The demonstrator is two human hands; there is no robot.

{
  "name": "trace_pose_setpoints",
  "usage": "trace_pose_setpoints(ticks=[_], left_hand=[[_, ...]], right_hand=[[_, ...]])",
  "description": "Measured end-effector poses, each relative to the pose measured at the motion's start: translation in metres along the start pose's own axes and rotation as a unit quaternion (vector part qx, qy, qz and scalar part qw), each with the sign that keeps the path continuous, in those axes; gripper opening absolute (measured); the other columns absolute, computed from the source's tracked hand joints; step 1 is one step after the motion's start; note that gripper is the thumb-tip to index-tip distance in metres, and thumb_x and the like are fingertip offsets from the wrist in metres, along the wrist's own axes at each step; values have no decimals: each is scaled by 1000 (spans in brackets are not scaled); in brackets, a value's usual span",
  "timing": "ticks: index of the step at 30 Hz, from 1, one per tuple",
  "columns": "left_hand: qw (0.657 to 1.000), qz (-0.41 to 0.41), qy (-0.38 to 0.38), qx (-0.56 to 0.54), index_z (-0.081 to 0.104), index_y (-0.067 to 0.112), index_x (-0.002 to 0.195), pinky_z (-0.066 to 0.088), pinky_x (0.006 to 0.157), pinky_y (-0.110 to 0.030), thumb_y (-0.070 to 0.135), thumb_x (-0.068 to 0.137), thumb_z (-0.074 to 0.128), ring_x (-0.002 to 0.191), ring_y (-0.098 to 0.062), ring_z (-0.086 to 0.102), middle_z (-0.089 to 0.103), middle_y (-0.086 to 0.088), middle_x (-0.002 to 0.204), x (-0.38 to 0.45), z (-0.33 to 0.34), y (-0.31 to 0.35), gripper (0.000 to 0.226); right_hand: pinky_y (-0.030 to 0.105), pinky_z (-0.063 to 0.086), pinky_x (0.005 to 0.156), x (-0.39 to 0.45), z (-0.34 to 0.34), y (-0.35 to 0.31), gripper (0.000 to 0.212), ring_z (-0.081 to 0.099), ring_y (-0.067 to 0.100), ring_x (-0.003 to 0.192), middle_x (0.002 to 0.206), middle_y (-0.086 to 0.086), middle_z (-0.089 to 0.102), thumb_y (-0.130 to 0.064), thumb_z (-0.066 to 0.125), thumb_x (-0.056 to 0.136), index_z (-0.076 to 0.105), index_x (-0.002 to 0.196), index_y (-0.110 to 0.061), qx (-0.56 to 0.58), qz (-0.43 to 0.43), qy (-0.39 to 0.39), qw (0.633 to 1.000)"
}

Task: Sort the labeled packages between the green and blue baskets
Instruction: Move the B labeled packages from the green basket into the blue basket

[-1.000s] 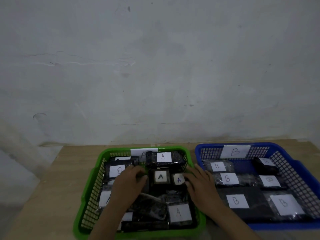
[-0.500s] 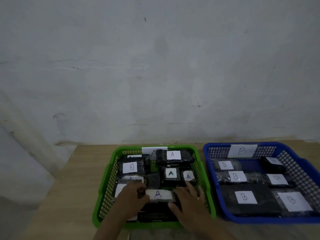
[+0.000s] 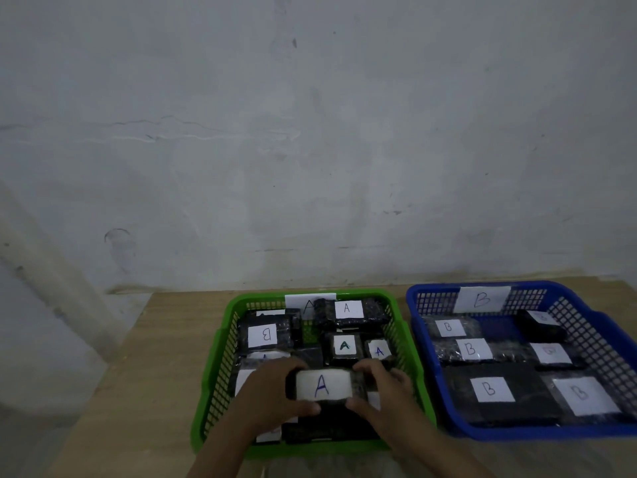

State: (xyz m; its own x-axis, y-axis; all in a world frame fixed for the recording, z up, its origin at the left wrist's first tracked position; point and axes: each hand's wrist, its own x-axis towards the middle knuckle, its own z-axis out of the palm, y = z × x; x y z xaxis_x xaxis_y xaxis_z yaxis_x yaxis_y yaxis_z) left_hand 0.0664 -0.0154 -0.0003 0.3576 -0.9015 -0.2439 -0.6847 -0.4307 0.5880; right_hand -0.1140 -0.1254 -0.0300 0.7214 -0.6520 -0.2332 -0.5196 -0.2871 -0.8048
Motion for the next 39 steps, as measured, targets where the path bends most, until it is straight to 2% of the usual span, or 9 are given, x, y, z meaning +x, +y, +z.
trace_pose_setpoints(ticks=[4, 7, 10, 14, 17, 20, 23, 29, 39], left_hand=[[992, 26, 119, -23, 53, 30, 105, 47, 76, -20, 39, 67, 75, 92, -8, 52, 59, 10, 103, 9, -5, 5, 45], [982, 26, 185, -38, 55, 23, 111, 44, 70, -20, 38, 70, 75, 90, -10, 53, 61, 5, 104, 14, -12, 4, 49], [978, 25, 204, -28, 54, 20, 116, 44, 73, -21, 40, 71, 73, 93, -12, 53, 62, 2, 108, 16, -11, 2, 52], [979, 10, 200, -46, 53, 21, 118, 50, 82, -32, 41, 72, 72, 97, -16, 55, 62, 1, 109, 14, -3, 1, 53], [976, 7, 209, -61, 55, 20, 115, 53, 78, -34, 39, 71, 74, 92, -15, 57, 63, 3, 102, 11, -2, -1, 50], [973, 19, 217, -71, 56, 20, 113, 51, 74, -27, 37, 70, 74, 88, -12, 57, 62, 7, 98, 10, -3, -2, 49], [972, 30, 225, -61, 55, 21, 113, 45, 69, -18, 38, 71, 73, 88, -10, 55, 59, 10, 97, 12, -4, -1, 49], [980, 19, 195, -25, 51, 25, 117, 47, 79, -27, 44, 73, 69, 92, -11, 52, 61, 4, 109, 20, 9, 10, 51], [981, 6, 180, 72, 40, 25, 129, 34, 96, -28, 51, 80, 58, 115, -16, 45, 50, 5, 131, 54, 33, 28, 59]], right_hand=[[47, 36, 104, 9, -27, -5, 32, 37, 24, 123, 126, -4, 50, -31, 56, 88, 42, 112, -46, 13, -36, 111, 993], [34, 27, 105, 11, -44, 2, 26, 46, 13, 112, 119, -5, 59, -20, 54, 90, 54, 115, -27, -66, -69, 173, 980], [21, 7, 96, 6, -44, 12, 26, 41, 6, 118, 119, -10, 58, -26, 50, 91, 54, 117, -30, -181, -64, 139, 972], [53, -15, 108, 3, -30, 16, 42, 13, 10, 140, 139, -9, 43, -43, 45, 89, 45, 128, -27, -353, 0, 19, 935], [60, -23, 104, 2, -24, 11, 48, 2, 15, 143, 144, -7, 36, -46, 48, 86, 42, 128, -22, -399, 25, -31, 916], [51, -16, 109, -1, -27, 3, 19, 24, 17, 135, 116, -3, 54, -39, 57, 83, 44, 95, -30, -329, 9, -17, 944], [40, -2, 110, -5, -39, 3, 23, 40, 14, 113, 92, -11, 52, -33, 59, 85, 37, 77, -40, -189, 0, 56, 980], [24, 11, 92, 5, -68, 11, 14, 48, 11, 92, 80, -16, 52, -31, 56, 87, 43, 85, -36, -128, -18, 242, 962], [30, 5, 105, 3, -78, 12, 8, 51, 16, 98, 90, -7, 54, -25, 51, 91, 46, 95, -30, -72, 22, 297, 952]])
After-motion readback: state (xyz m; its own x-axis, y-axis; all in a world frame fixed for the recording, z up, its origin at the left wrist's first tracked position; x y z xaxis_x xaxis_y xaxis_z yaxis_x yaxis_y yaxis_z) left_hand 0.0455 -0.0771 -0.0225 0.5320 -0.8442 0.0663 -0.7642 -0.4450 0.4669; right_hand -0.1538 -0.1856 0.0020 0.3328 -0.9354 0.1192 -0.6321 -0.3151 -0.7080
